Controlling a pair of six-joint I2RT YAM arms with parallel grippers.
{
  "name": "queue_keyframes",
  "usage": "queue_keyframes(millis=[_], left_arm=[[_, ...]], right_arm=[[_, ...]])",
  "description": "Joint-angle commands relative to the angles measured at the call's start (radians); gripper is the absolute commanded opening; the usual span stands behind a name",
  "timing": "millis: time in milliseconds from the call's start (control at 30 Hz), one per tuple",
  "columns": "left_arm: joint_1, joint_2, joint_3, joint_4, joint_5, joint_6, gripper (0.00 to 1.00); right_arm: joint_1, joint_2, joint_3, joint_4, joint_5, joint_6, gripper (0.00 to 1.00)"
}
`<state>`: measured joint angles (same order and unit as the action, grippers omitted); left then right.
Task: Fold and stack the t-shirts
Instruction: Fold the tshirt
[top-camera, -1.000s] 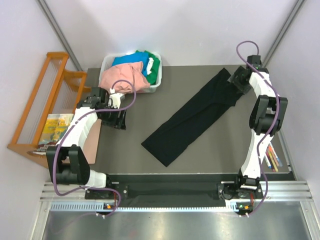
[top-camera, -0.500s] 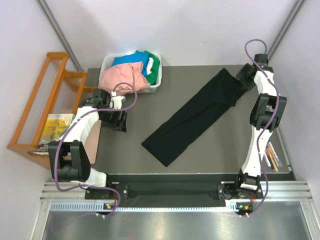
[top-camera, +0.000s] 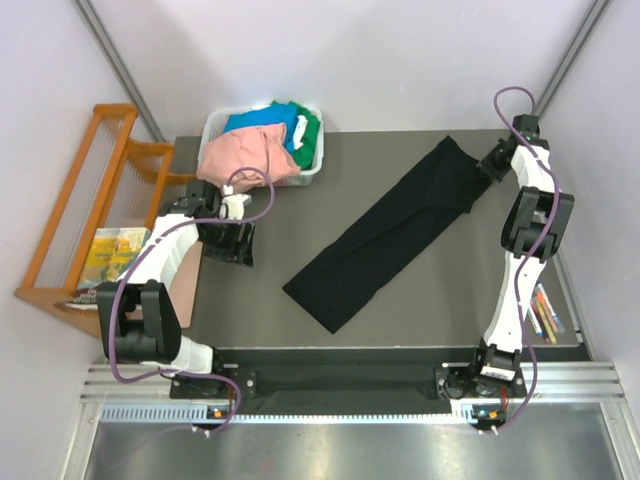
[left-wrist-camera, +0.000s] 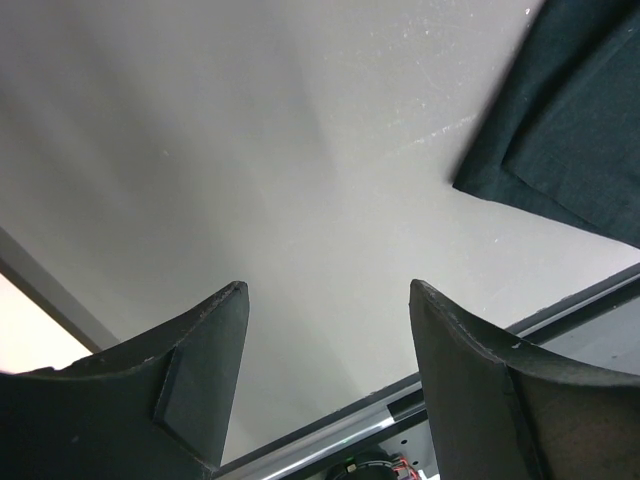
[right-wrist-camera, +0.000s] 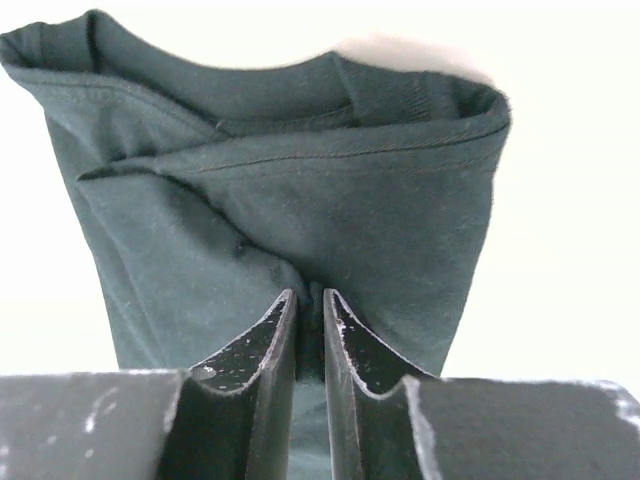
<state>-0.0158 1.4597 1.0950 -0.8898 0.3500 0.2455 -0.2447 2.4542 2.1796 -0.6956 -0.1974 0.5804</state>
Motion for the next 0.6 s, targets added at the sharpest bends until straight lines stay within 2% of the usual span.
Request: queue_keyframes(millis=[0, 33, 133, 167, 200, 233, 433, 567], left_arm=[[0.004, -0.01, -0.01, 0.028, 0.029, 0.002, 0.7], [0.004, -0.012, -0.012, 0.028, 0.03, 0.001, 0.7], [0.004, -0.022, -0.017, 0.026, 0.029, 0.003, 0.7], [0.004, -0.025, -0.017, 0.026, 0.03, 0.003, 0.7], [0.004, -0.027, -0.018, 0.026, 0.032, 0.003, 0.7], [0.004, -0.027, -0.017, 0.023, 0.032, 0.003, 0.7], [0.004, -0.022, -0.018, 0.028, 0.04, 0.002, 0.7], [0.001, -0.016, -0.02, 0.035, 0.049, -0.005, 0.7]], right_arm=[[0.002, -0.073, 0.019, 0.024, -0.051, 0.007, 0.17], [0.004, -0.077, 0.025, 0.027, -0.057, 0.007, 0.18], [0.005, -0.063, 0.063, -0.004, -0.063, 0.013, 0.6], [0.005, -0.057, 0.075, -0.013, -0.063, 0.013, 0.78], [0.005, -0.057, 0.081, -0.021, -0.065, 0.012, 0.86], [0.008, -0.061, 0.078, -0.031, -0.059, 0.001, 0.99], [0.091, -0.176, 0.039, -0.058, 0.042, -0.062, 1.0], [0.227, -0.271, -0.036, -0.09, 0.099, -0.074, 0.98]])
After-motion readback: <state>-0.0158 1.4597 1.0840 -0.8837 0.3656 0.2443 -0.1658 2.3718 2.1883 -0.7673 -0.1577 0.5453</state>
